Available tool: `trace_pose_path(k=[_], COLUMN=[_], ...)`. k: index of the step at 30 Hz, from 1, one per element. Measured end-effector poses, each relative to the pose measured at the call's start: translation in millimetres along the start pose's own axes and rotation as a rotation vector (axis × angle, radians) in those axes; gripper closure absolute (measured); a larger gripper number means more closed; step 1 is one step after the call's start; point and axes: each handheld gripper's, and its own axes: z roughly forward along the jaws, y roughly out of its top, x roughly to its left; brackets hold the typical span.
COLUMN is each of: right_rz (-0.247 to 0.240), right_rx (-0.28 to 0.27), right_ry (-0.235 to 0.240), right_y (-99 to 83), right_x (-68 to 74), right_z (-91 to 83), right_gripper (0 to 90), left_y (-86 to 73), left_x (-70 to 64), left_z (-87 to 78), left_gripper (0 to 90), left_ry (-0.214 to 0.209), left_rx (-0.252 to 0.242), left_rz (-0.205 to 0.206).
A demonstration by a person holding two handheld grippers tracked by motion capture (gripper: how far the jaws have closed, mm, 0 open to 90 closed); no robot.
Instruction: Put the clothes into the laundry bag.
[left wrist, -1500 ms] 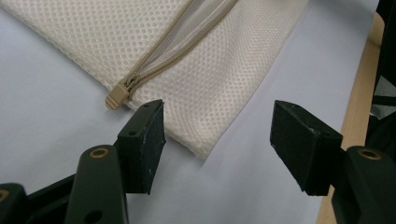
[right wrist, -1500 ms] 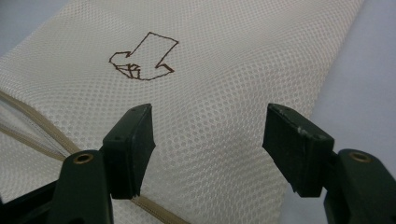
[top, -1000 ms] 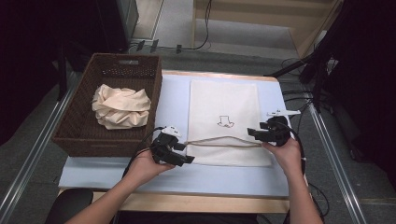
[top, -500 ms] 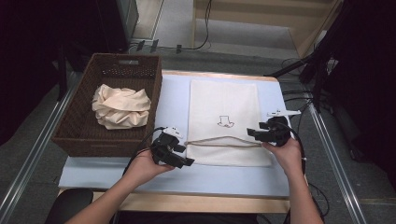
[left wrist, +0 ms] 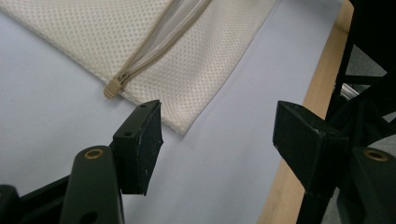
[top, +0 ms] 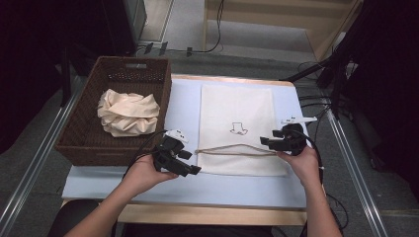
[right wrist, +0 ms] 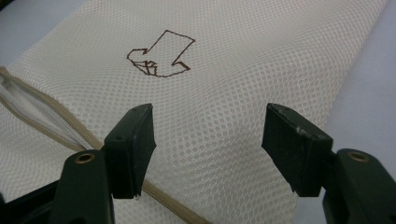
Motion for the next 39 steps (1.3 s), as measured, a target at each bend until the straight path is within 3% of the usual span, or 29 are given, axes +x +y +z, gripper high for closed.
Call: trace_pose_path(k=[10,13,19,24,32,39], right_rz=[-0.002,-0.004,-0.002,-0.001,-0.016,-0.014], right_rx=[-0.004,-0.009,-0.007,-0.004,-0.002,-0.008], right_ry=[0.008,0.009,0.008,0.006,0.012,0.010], right_y=[-0.2,-0.4,-0.8,-1.3,-0.7,-0.2], right_x=[0.7,0.3,0.1,1.6,3.4,2.9], right_z=[-1.1,-2.1,-2.8,-2.2,-1.1,-2.0], right_gripper=[35.5,35.5,35.5,35.5,35.4,35.5], left_y=[9.4,11.0,15.0,17.8,23.1,24.7], left_x=[4.2,6.0,8.0,10.4,19.7,32.2], left_z=[-20.5,-25.0,-35.2,-41.3,-65.2,-83.2], left_gripper=[33.9,33.7,33.7,33.7,33.4,33.4], left_ry=[0.004,0.027,0.020,-0.010,0.050,0.071], left_rx=[-0.008,-0.002,0.008,0.021,0.013,-0.014], left_rz=[0.010,0.019,0.017,0.012,0.022,-0.009])
